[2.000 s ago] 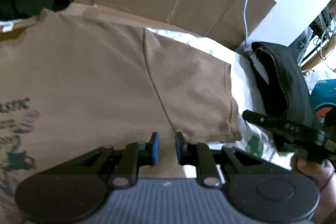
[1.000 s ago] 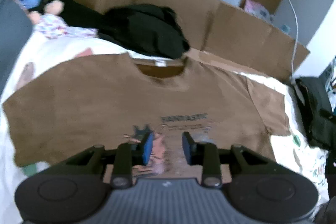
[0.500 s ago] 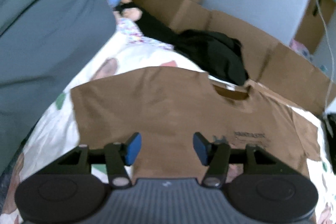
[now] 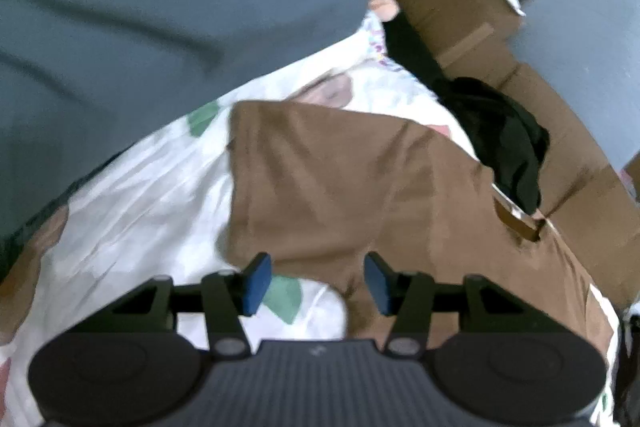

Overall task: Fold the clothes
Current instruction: 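Lower the left gripper to the shirt side edge and close it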

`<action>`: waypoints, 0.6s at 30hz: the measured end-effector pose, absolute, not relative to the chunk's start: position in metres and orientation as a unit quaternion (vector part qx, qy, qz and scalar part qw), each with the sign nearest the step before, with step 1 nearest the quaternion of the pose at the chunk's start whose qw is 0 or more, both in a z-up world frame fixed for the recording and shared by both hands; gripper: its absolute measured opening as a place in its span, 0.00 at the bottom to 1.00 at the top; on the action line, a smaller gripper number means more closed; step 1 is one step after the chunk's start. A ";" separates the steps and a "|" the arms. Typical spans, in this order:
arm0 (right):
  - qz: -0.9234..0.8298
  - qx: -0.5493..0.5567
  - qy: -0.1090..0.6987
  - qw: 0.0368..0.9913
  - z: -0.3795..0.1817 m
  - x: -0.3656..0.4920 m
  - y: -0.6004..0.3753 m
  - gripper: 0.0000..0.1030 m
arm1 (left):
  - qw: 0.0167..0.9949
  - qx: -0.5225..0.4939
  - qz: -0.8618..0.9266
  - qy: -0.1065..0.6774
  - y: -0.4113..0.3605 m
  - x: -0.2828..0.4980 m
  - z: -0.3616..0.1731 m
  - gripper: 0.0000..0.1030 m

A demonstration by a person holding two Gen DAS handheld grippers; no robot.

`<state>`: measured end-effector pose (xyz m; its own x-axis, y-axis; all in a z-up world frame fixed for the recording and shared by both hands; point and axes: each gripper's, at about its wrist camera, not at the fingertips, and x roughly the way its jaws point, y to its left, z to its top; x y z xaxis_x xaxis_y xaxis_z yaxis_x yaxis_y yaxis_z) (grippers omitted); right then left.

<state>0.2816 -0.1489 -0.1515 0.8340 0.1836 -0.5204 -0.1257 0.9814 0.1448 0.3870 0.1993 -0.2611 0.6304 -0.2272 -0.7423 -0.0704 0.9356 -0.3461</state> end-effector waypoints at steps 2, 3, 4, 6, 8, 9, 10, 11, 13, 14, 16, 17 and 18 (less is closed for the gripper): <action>0.091 0.045 0.287 0.953 -0.157 0.294 -0.135 0.78 | 0.881 -0.192 -0.032 0.432 0.207 0.389 -0.268 0.48; 0.098 0.043 0.292 0.950 -0.160 0.300 -0.128 0.77 | 0.877 -0.205 -0.025 0.434 0.212 0.391 -0.273 0.46; 0.105 0.040 0.298 0.948 -0.162 0.306 -0.121 0.75 | 0.869 -0.227 -0.014 0.439 0.220 0.394 -0.281 0.45; 0.123 0.047 0.308 0.942 -0.166 0.320 -0.108 0.70 | 0.857 -0.253 -0.003 0.449 0.229 0.399 -0.293 0.43; 0.137 0.057 0.315 0.937 -0.171 0.330 -0.097 0.65 | 0.845 -0.283 0.011 0.453 0.238 0.402 -0.304 0.35; 0.141 0.059 0.317 0.936 -0.173 0.333 -0.092 0.64 | 0.840 -0.296 0.013 0.455 0.241 0.403 -0.308 0.35; 0.144 0.061 0.320 0.934 -0.175 0.336 -0.087 0.63 | 0.836 -0.304 0.015 0.456 0.243 0.404 -0.311 0.34; 0.144 0.062 0.322 0.934 -0.177 0.340 -0.085 0.62 | 0.832 -0.314 0.019 0.457 0.245 0.406 -0.317 0.31; 0.152 0.069 0.333 0.928 -0.185 0.347 -0.076 0.62 | 0.824 -0.332 0.028 0.459 0.249 0.408 -0.326 0.31; 0.155 0.070 0.337 0.926 -0.188 0.348 -0.074 0.62 | 0.821 -0.339 0.032 0.459 0.250 0.409 -0.330 0.31; 0.164 0.069 0.346 0.921 -0.195 0.351 -0.067 0.61 | 0.813 -0.355 0.043 0.459 0.252 0.410 -0.339 0.31; 0.167 0.067 0.351 0.919 -0.198 0.353 -0.064 0.61 | 0.809 -0.364 0.048 0.459 0.253 0.411 -0.343 0.31; 0.170 0.066 0.357 0.916 -0.201 0.355 -0.061 0.60 | 0.805 -0.374 0.053 0.458 0.255 0.411 -0.347 0.31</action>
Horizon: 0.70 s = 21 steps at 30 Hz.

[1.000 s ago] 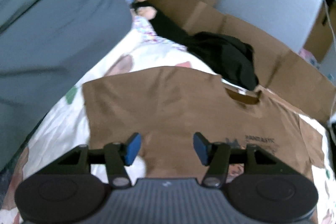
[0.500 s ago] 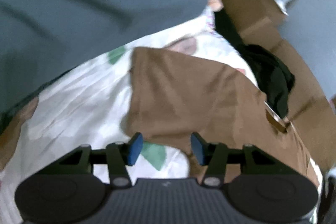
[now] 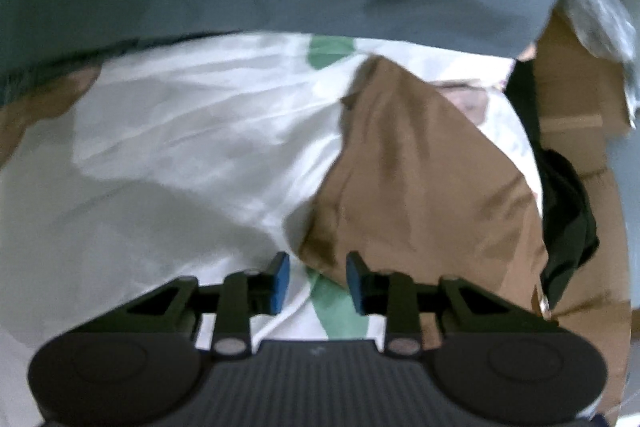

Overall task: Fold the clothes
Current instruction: 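Lower the left gripper to the shirt side edge and close it, then lift the gripped side edge and fold it over toward the shirt center with the left gripper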

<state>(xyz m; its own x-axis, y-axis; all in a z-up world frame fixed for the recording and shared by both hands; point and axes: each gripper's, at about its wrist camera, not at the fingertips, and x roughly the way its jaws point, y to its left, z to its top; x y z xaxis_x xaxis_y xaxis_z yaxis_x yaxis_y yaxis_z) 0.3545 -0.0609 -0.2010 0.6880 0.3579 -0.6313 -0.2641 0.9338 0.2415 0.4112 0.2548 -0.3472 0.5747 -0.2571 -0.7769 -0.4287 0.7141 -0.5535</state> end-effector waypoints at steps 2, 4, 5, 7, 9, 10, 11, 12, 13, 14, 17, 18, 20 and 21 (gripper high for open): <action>0.169 0.070 0.371 0.910 -0.207 0.360 -0.056 0.52 | 0.793 -0.406 0.059 0.450 0.257 0.412 -0.355 0.31; 0.162 0.069 0.397 0.901 -0.216 0.369 -0.045 0.43 | 0.791 -0.413 0.055 0.447 0.255 0.415 -0.358 0.31; 0.160 0.067 0.403 0.899 -0.218 0.371 -0.042 0.39 | 0.791 -0.413 0.055 0.447 0.254 0.417 -0.358 0.31; 0.158 0.059 0.425 0.889 -0.227 0.379 -0.028 0.37 | 0.791 -0.418 0.057 0.444 0.253 0.419 -0.360 0.31; 0.161 0.056 0.430 0.886 -0.231 0.382 -0.020 0.36 | 0.787 -0.431 0.059 0.438 0.253 0.418 -0.364 0.31; 0.162 0.055 0.433 0.885 -0.232 0.383 -0.017 0.33 | 0.787 -0.431 0.058 0.437 0.253 0.418 -0.364 0.31; 0.162 0.055 0.436 0.883 -0.234 0.385 -0.013 0.32 | 0.788 -0.431 0.057 0.437 0.253 0.417 -0.365 0.31; 0.162 0.057 0.441 0.881 -0.237 0.388 -0.009 0.32 | 0.789 -0.427 0.056 0.438 0.253 0.417 -0.365 0.28; 0.162 0.060 0.445 0.879 -0.240 0.390 -0.005 0.32 | 0.791 -0.416 0.056 0.445 0.253 0.418 -0.364 0.20; 0.162 0.061 0.448 0.877 -0.242 0.392 -0.002 0.32 | 0.792 -0.406 0.057 0.453 0.254 0.420 -0.362 0.20; 0.170 0.050 0.453 0.874 -0.249 0.401 0.013 0.32 | 0.784 -0.418 0.066 0.455 0.260 0.416 -0.361 0.19; 0.173 0.044 0.454 0.873 -0.252 0.404 0.020 0.32 | 0.784 -0.421 0.066 0.452 0.261 0.413 -0.362 0.19; 0.174 0.040 0.457 0.871 -0.258 0.411 0.030 0.25 | 0.783 -0.426 0.067 0.449 0.261 0.408 -0.363 0.19; 0.176 0.035 0.460 0.869 -0.262 0.416 0.038 0.23 | 0.780 -0.429 0.068 0.450 0.261 0.407 -0.362 0.18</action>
<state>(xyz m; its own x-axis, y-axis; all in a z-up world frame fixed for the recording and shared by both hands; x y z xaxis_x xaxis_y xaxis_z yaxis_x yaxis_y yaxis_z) 0.4159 0.0385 -0.2624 0.5143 0.3384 -0.7880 -0.2732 0.9356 0.2235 0.4075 0.2609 -0.3622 0.5861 -0.2800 -0.7603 -0.4918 0.6228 -0.6085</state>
